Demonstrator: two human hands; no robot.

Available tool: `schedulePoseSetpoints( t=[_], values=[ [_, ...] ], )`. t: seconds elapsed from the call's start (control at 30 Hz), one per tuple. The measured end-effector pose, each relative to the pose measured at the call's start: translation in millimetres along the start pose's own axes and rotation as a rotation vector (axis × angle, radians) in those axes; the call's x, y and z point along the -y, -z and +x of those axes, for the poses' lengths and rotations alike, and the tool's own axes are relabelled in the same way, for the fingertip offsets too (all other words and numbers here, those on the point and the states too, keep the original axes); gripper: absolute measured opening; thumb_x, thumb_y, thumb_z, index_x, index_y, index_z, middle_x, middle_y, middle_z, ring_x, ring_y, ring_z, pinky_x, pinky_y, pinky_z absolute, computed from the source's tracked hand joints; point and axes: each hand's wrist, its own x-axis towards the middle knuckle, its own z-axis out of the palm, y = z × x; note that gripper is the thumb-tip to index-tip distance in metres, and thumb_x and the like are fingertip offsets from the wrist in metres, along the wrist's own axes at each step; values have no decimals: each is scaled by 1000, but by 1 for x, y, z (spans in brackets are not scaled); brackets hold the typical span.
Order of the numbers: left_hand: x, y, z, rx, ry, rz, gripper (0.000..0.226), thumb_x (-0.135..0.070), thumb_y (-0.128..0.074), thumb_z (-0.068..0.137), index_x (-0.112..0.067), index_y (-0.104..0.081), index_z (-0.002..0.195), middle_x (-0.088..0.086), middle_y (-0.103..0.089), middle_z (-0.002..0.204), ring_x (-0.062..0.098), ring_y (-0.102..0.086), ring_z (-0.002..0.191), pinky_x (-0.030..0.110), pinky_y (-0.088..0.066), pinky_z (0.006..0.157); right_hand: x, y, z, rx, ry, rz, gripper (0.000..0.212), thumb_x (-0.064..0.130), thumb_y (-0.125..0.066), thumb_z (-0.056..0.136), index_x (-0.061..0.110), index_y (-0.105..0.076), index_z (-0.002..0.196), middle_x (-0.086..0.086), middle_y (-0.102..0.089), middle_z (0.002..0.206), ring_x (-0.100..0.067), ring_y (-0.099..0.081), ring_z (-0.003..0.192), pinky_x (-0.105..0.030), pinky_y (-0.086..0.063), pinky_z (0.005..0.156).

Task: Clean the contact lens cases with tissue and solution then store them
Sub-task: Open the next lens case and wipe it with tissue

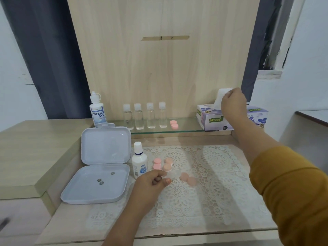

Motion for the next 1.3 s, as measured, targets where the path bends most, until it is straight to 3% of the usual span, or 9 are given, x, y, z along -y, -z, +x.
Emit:
schedulePoseSetpoints(
  t=[0.1, 0.17, 0.37, 0.6, 0.77, 0.87, 1.07, 1.17, 1.3],
  values=[
    [1, 0, 0, -3, -7, 15, 14, -21, -74, 81, -22, -70, 95, -9, -55, 72, 1, -51, 66, 12, -44, 66, 9, -3, 1, 44, -163, 418, 25, 14, -29, 98, 6, -42, 117, -11, -53, 108, -32, -62, 97, -41, -54, 85],
    [0, 0, 1, 2, -9, 18, 14, -21, -74, 82, -23, -70, 95, -9, -55, 73, 3, -51, 67, 13, -44, 67, 14, -4, 3, 79, -270, 627, 20, 10, -23, 98, 12, -37, 113, -2, -46, 101, -24, -60, 94, -32, -52, 79],
    [0, 1, 1, 9, -12, 10, 13, -21, -74, 82, -25, -69, 94, -8, -55, 73, 5, -51, 69, 14, -45, 68, 15, -6, 10, 111, -106, 641, 9, 20, -34, 98, 21, -40, 105, 5, -49, 96, -13, -48, 91, -30, -44, 91],
    [2, 1, 2, 11, -20, 28, 15, -23, -74, 82, -23, -70, 96, -8, -56, 73, 5, -53, 69, 12, -44, 66, 36, 17, -1, 55, -22, 951, 12, 10, -52, 87, 19, -47, 82, 4, -49, 84, -10, -49, 75, -22, -46, 72],
    [2, 1, 2, 19, -13, 9, 15, -22, -74, 82, -22, -70, 96, -7, -55, 72, 7, -52, 70, 13, -44, 66, 29, 26, -36, 117, 78, 726, 40, 3, -70, 78, 24, -49, 103, 8, -47, 85, -7, -50, 77, -18, -44, 69],
    [2, 1, 2, 23, -4, -3, 14, -22, -74, 82, -22, -70, 95, -6, -55, 72, 8, -52, 70, 16, -45, 69, 24, 34, -62, 144, 64, 788, 30, 3, -62, 88, 13, -60, 115, 5, -62, 102, -6, -61, 90, -16, -50, 73],
    [2, 2, 2, 36, -6, -24, 14, -22, -75, 81, -25, -70, 94, -4, -56, 73, 9, -53, 70, 20, -46, 71, 17, 44, -124, 290, -198, 1139, 39, 0, -39, 95, 20, -66, 75, 11, -53, 65, -16, -44, 76, -19, -52, 53],
    [0, 3, 1, 43, -10, -30, 13, -22, -75, 81, -27, -69, 93, -4, -56, 73, 9, -53, 70, 21, -47, 72, -1, 32, -155, 257, -181, 783, 13, 32, -55, 92, 22, -61, 97, 5, -58, 87, -16, -53, 84, -26, -46, 70],
    [-2, 4, -1, 58, -20, -53, 14, -20, -75, 81, -28, -70, 91, -4, -55, 72, 9, -53, 70, 23, -48, 73, -19, 10, -195, 332, -132, 632, 26, 5, -54, 95, 28, -58, 106, 2, -61, 100, -10, -62, 83, -20, -48, 66]
  ],
)
